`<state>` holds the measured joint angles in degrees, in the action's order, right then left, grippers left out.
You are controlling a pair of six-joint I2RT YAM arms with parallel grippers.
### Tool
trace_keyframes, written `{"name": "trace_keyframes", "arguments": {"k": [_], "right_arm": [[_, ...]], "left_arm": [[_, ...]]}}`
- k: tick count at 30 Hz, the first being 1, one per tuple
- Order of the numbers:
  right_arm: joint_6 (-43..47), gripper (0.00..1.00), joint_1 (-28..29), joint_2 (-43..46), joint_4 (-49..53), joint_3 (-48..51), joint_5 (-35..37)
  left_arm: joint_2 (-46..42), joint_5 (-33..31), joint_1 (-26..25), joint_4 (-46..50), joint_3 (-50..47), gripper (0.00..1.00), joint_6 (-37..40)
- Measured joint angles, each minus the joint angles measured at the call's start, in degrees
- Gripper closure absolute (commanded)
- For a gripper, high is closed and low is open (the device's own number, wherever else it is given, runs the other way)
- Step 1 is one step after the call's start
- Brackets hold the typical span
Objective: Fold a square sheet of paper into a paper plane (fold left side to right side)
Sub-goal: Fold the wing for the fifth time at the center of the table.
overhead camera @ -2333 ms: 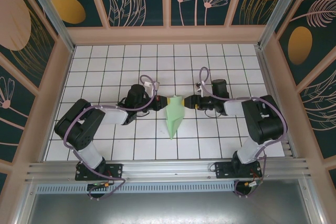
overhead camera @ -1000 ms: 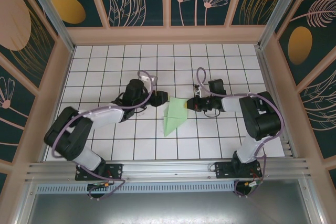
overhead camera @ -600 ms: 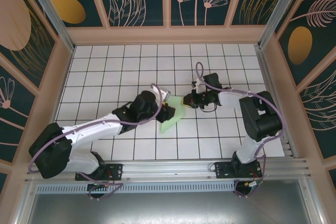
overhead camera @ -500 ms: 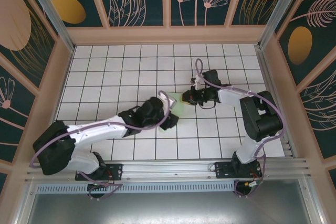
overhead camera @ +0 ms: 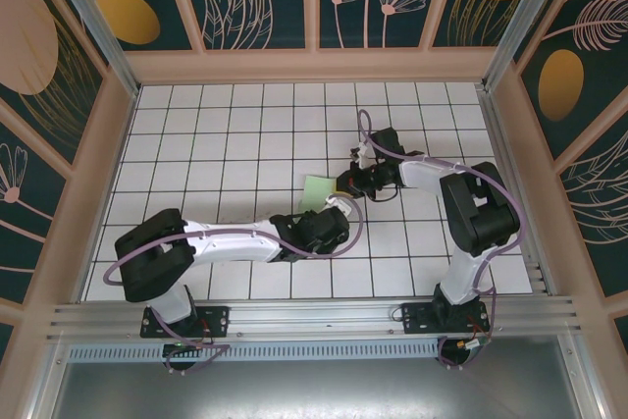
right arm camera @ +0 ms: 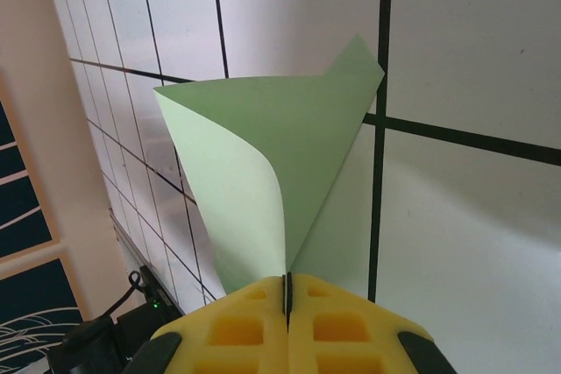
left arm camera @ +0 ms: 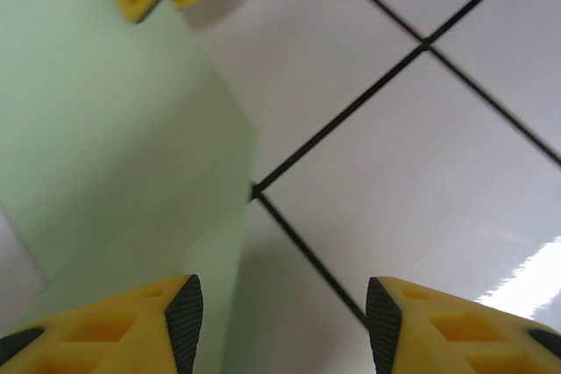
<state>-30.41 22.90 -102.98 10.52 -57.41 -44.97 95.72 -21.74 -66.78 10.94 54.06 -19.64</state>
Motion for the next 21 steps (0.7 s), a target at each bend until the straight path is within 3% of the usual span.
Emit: {"name": "trace_keyframes", "arguments": {"k": [10, 21], "right_arm": [[0.02, 1.00, 0.04, -0.46, 0.42, -0.57, -0.02], [0.07, 1.00, 0.11, -1.25, 0.46, -0.74, 0.00]], "left_arm": [[5.20, -5.18, -0.11, 2.08, 0.11, 0.51, -2.25], [6.43, -8.83, -0.31, 3.04, 0.15, 0.69, -3.72]]}}
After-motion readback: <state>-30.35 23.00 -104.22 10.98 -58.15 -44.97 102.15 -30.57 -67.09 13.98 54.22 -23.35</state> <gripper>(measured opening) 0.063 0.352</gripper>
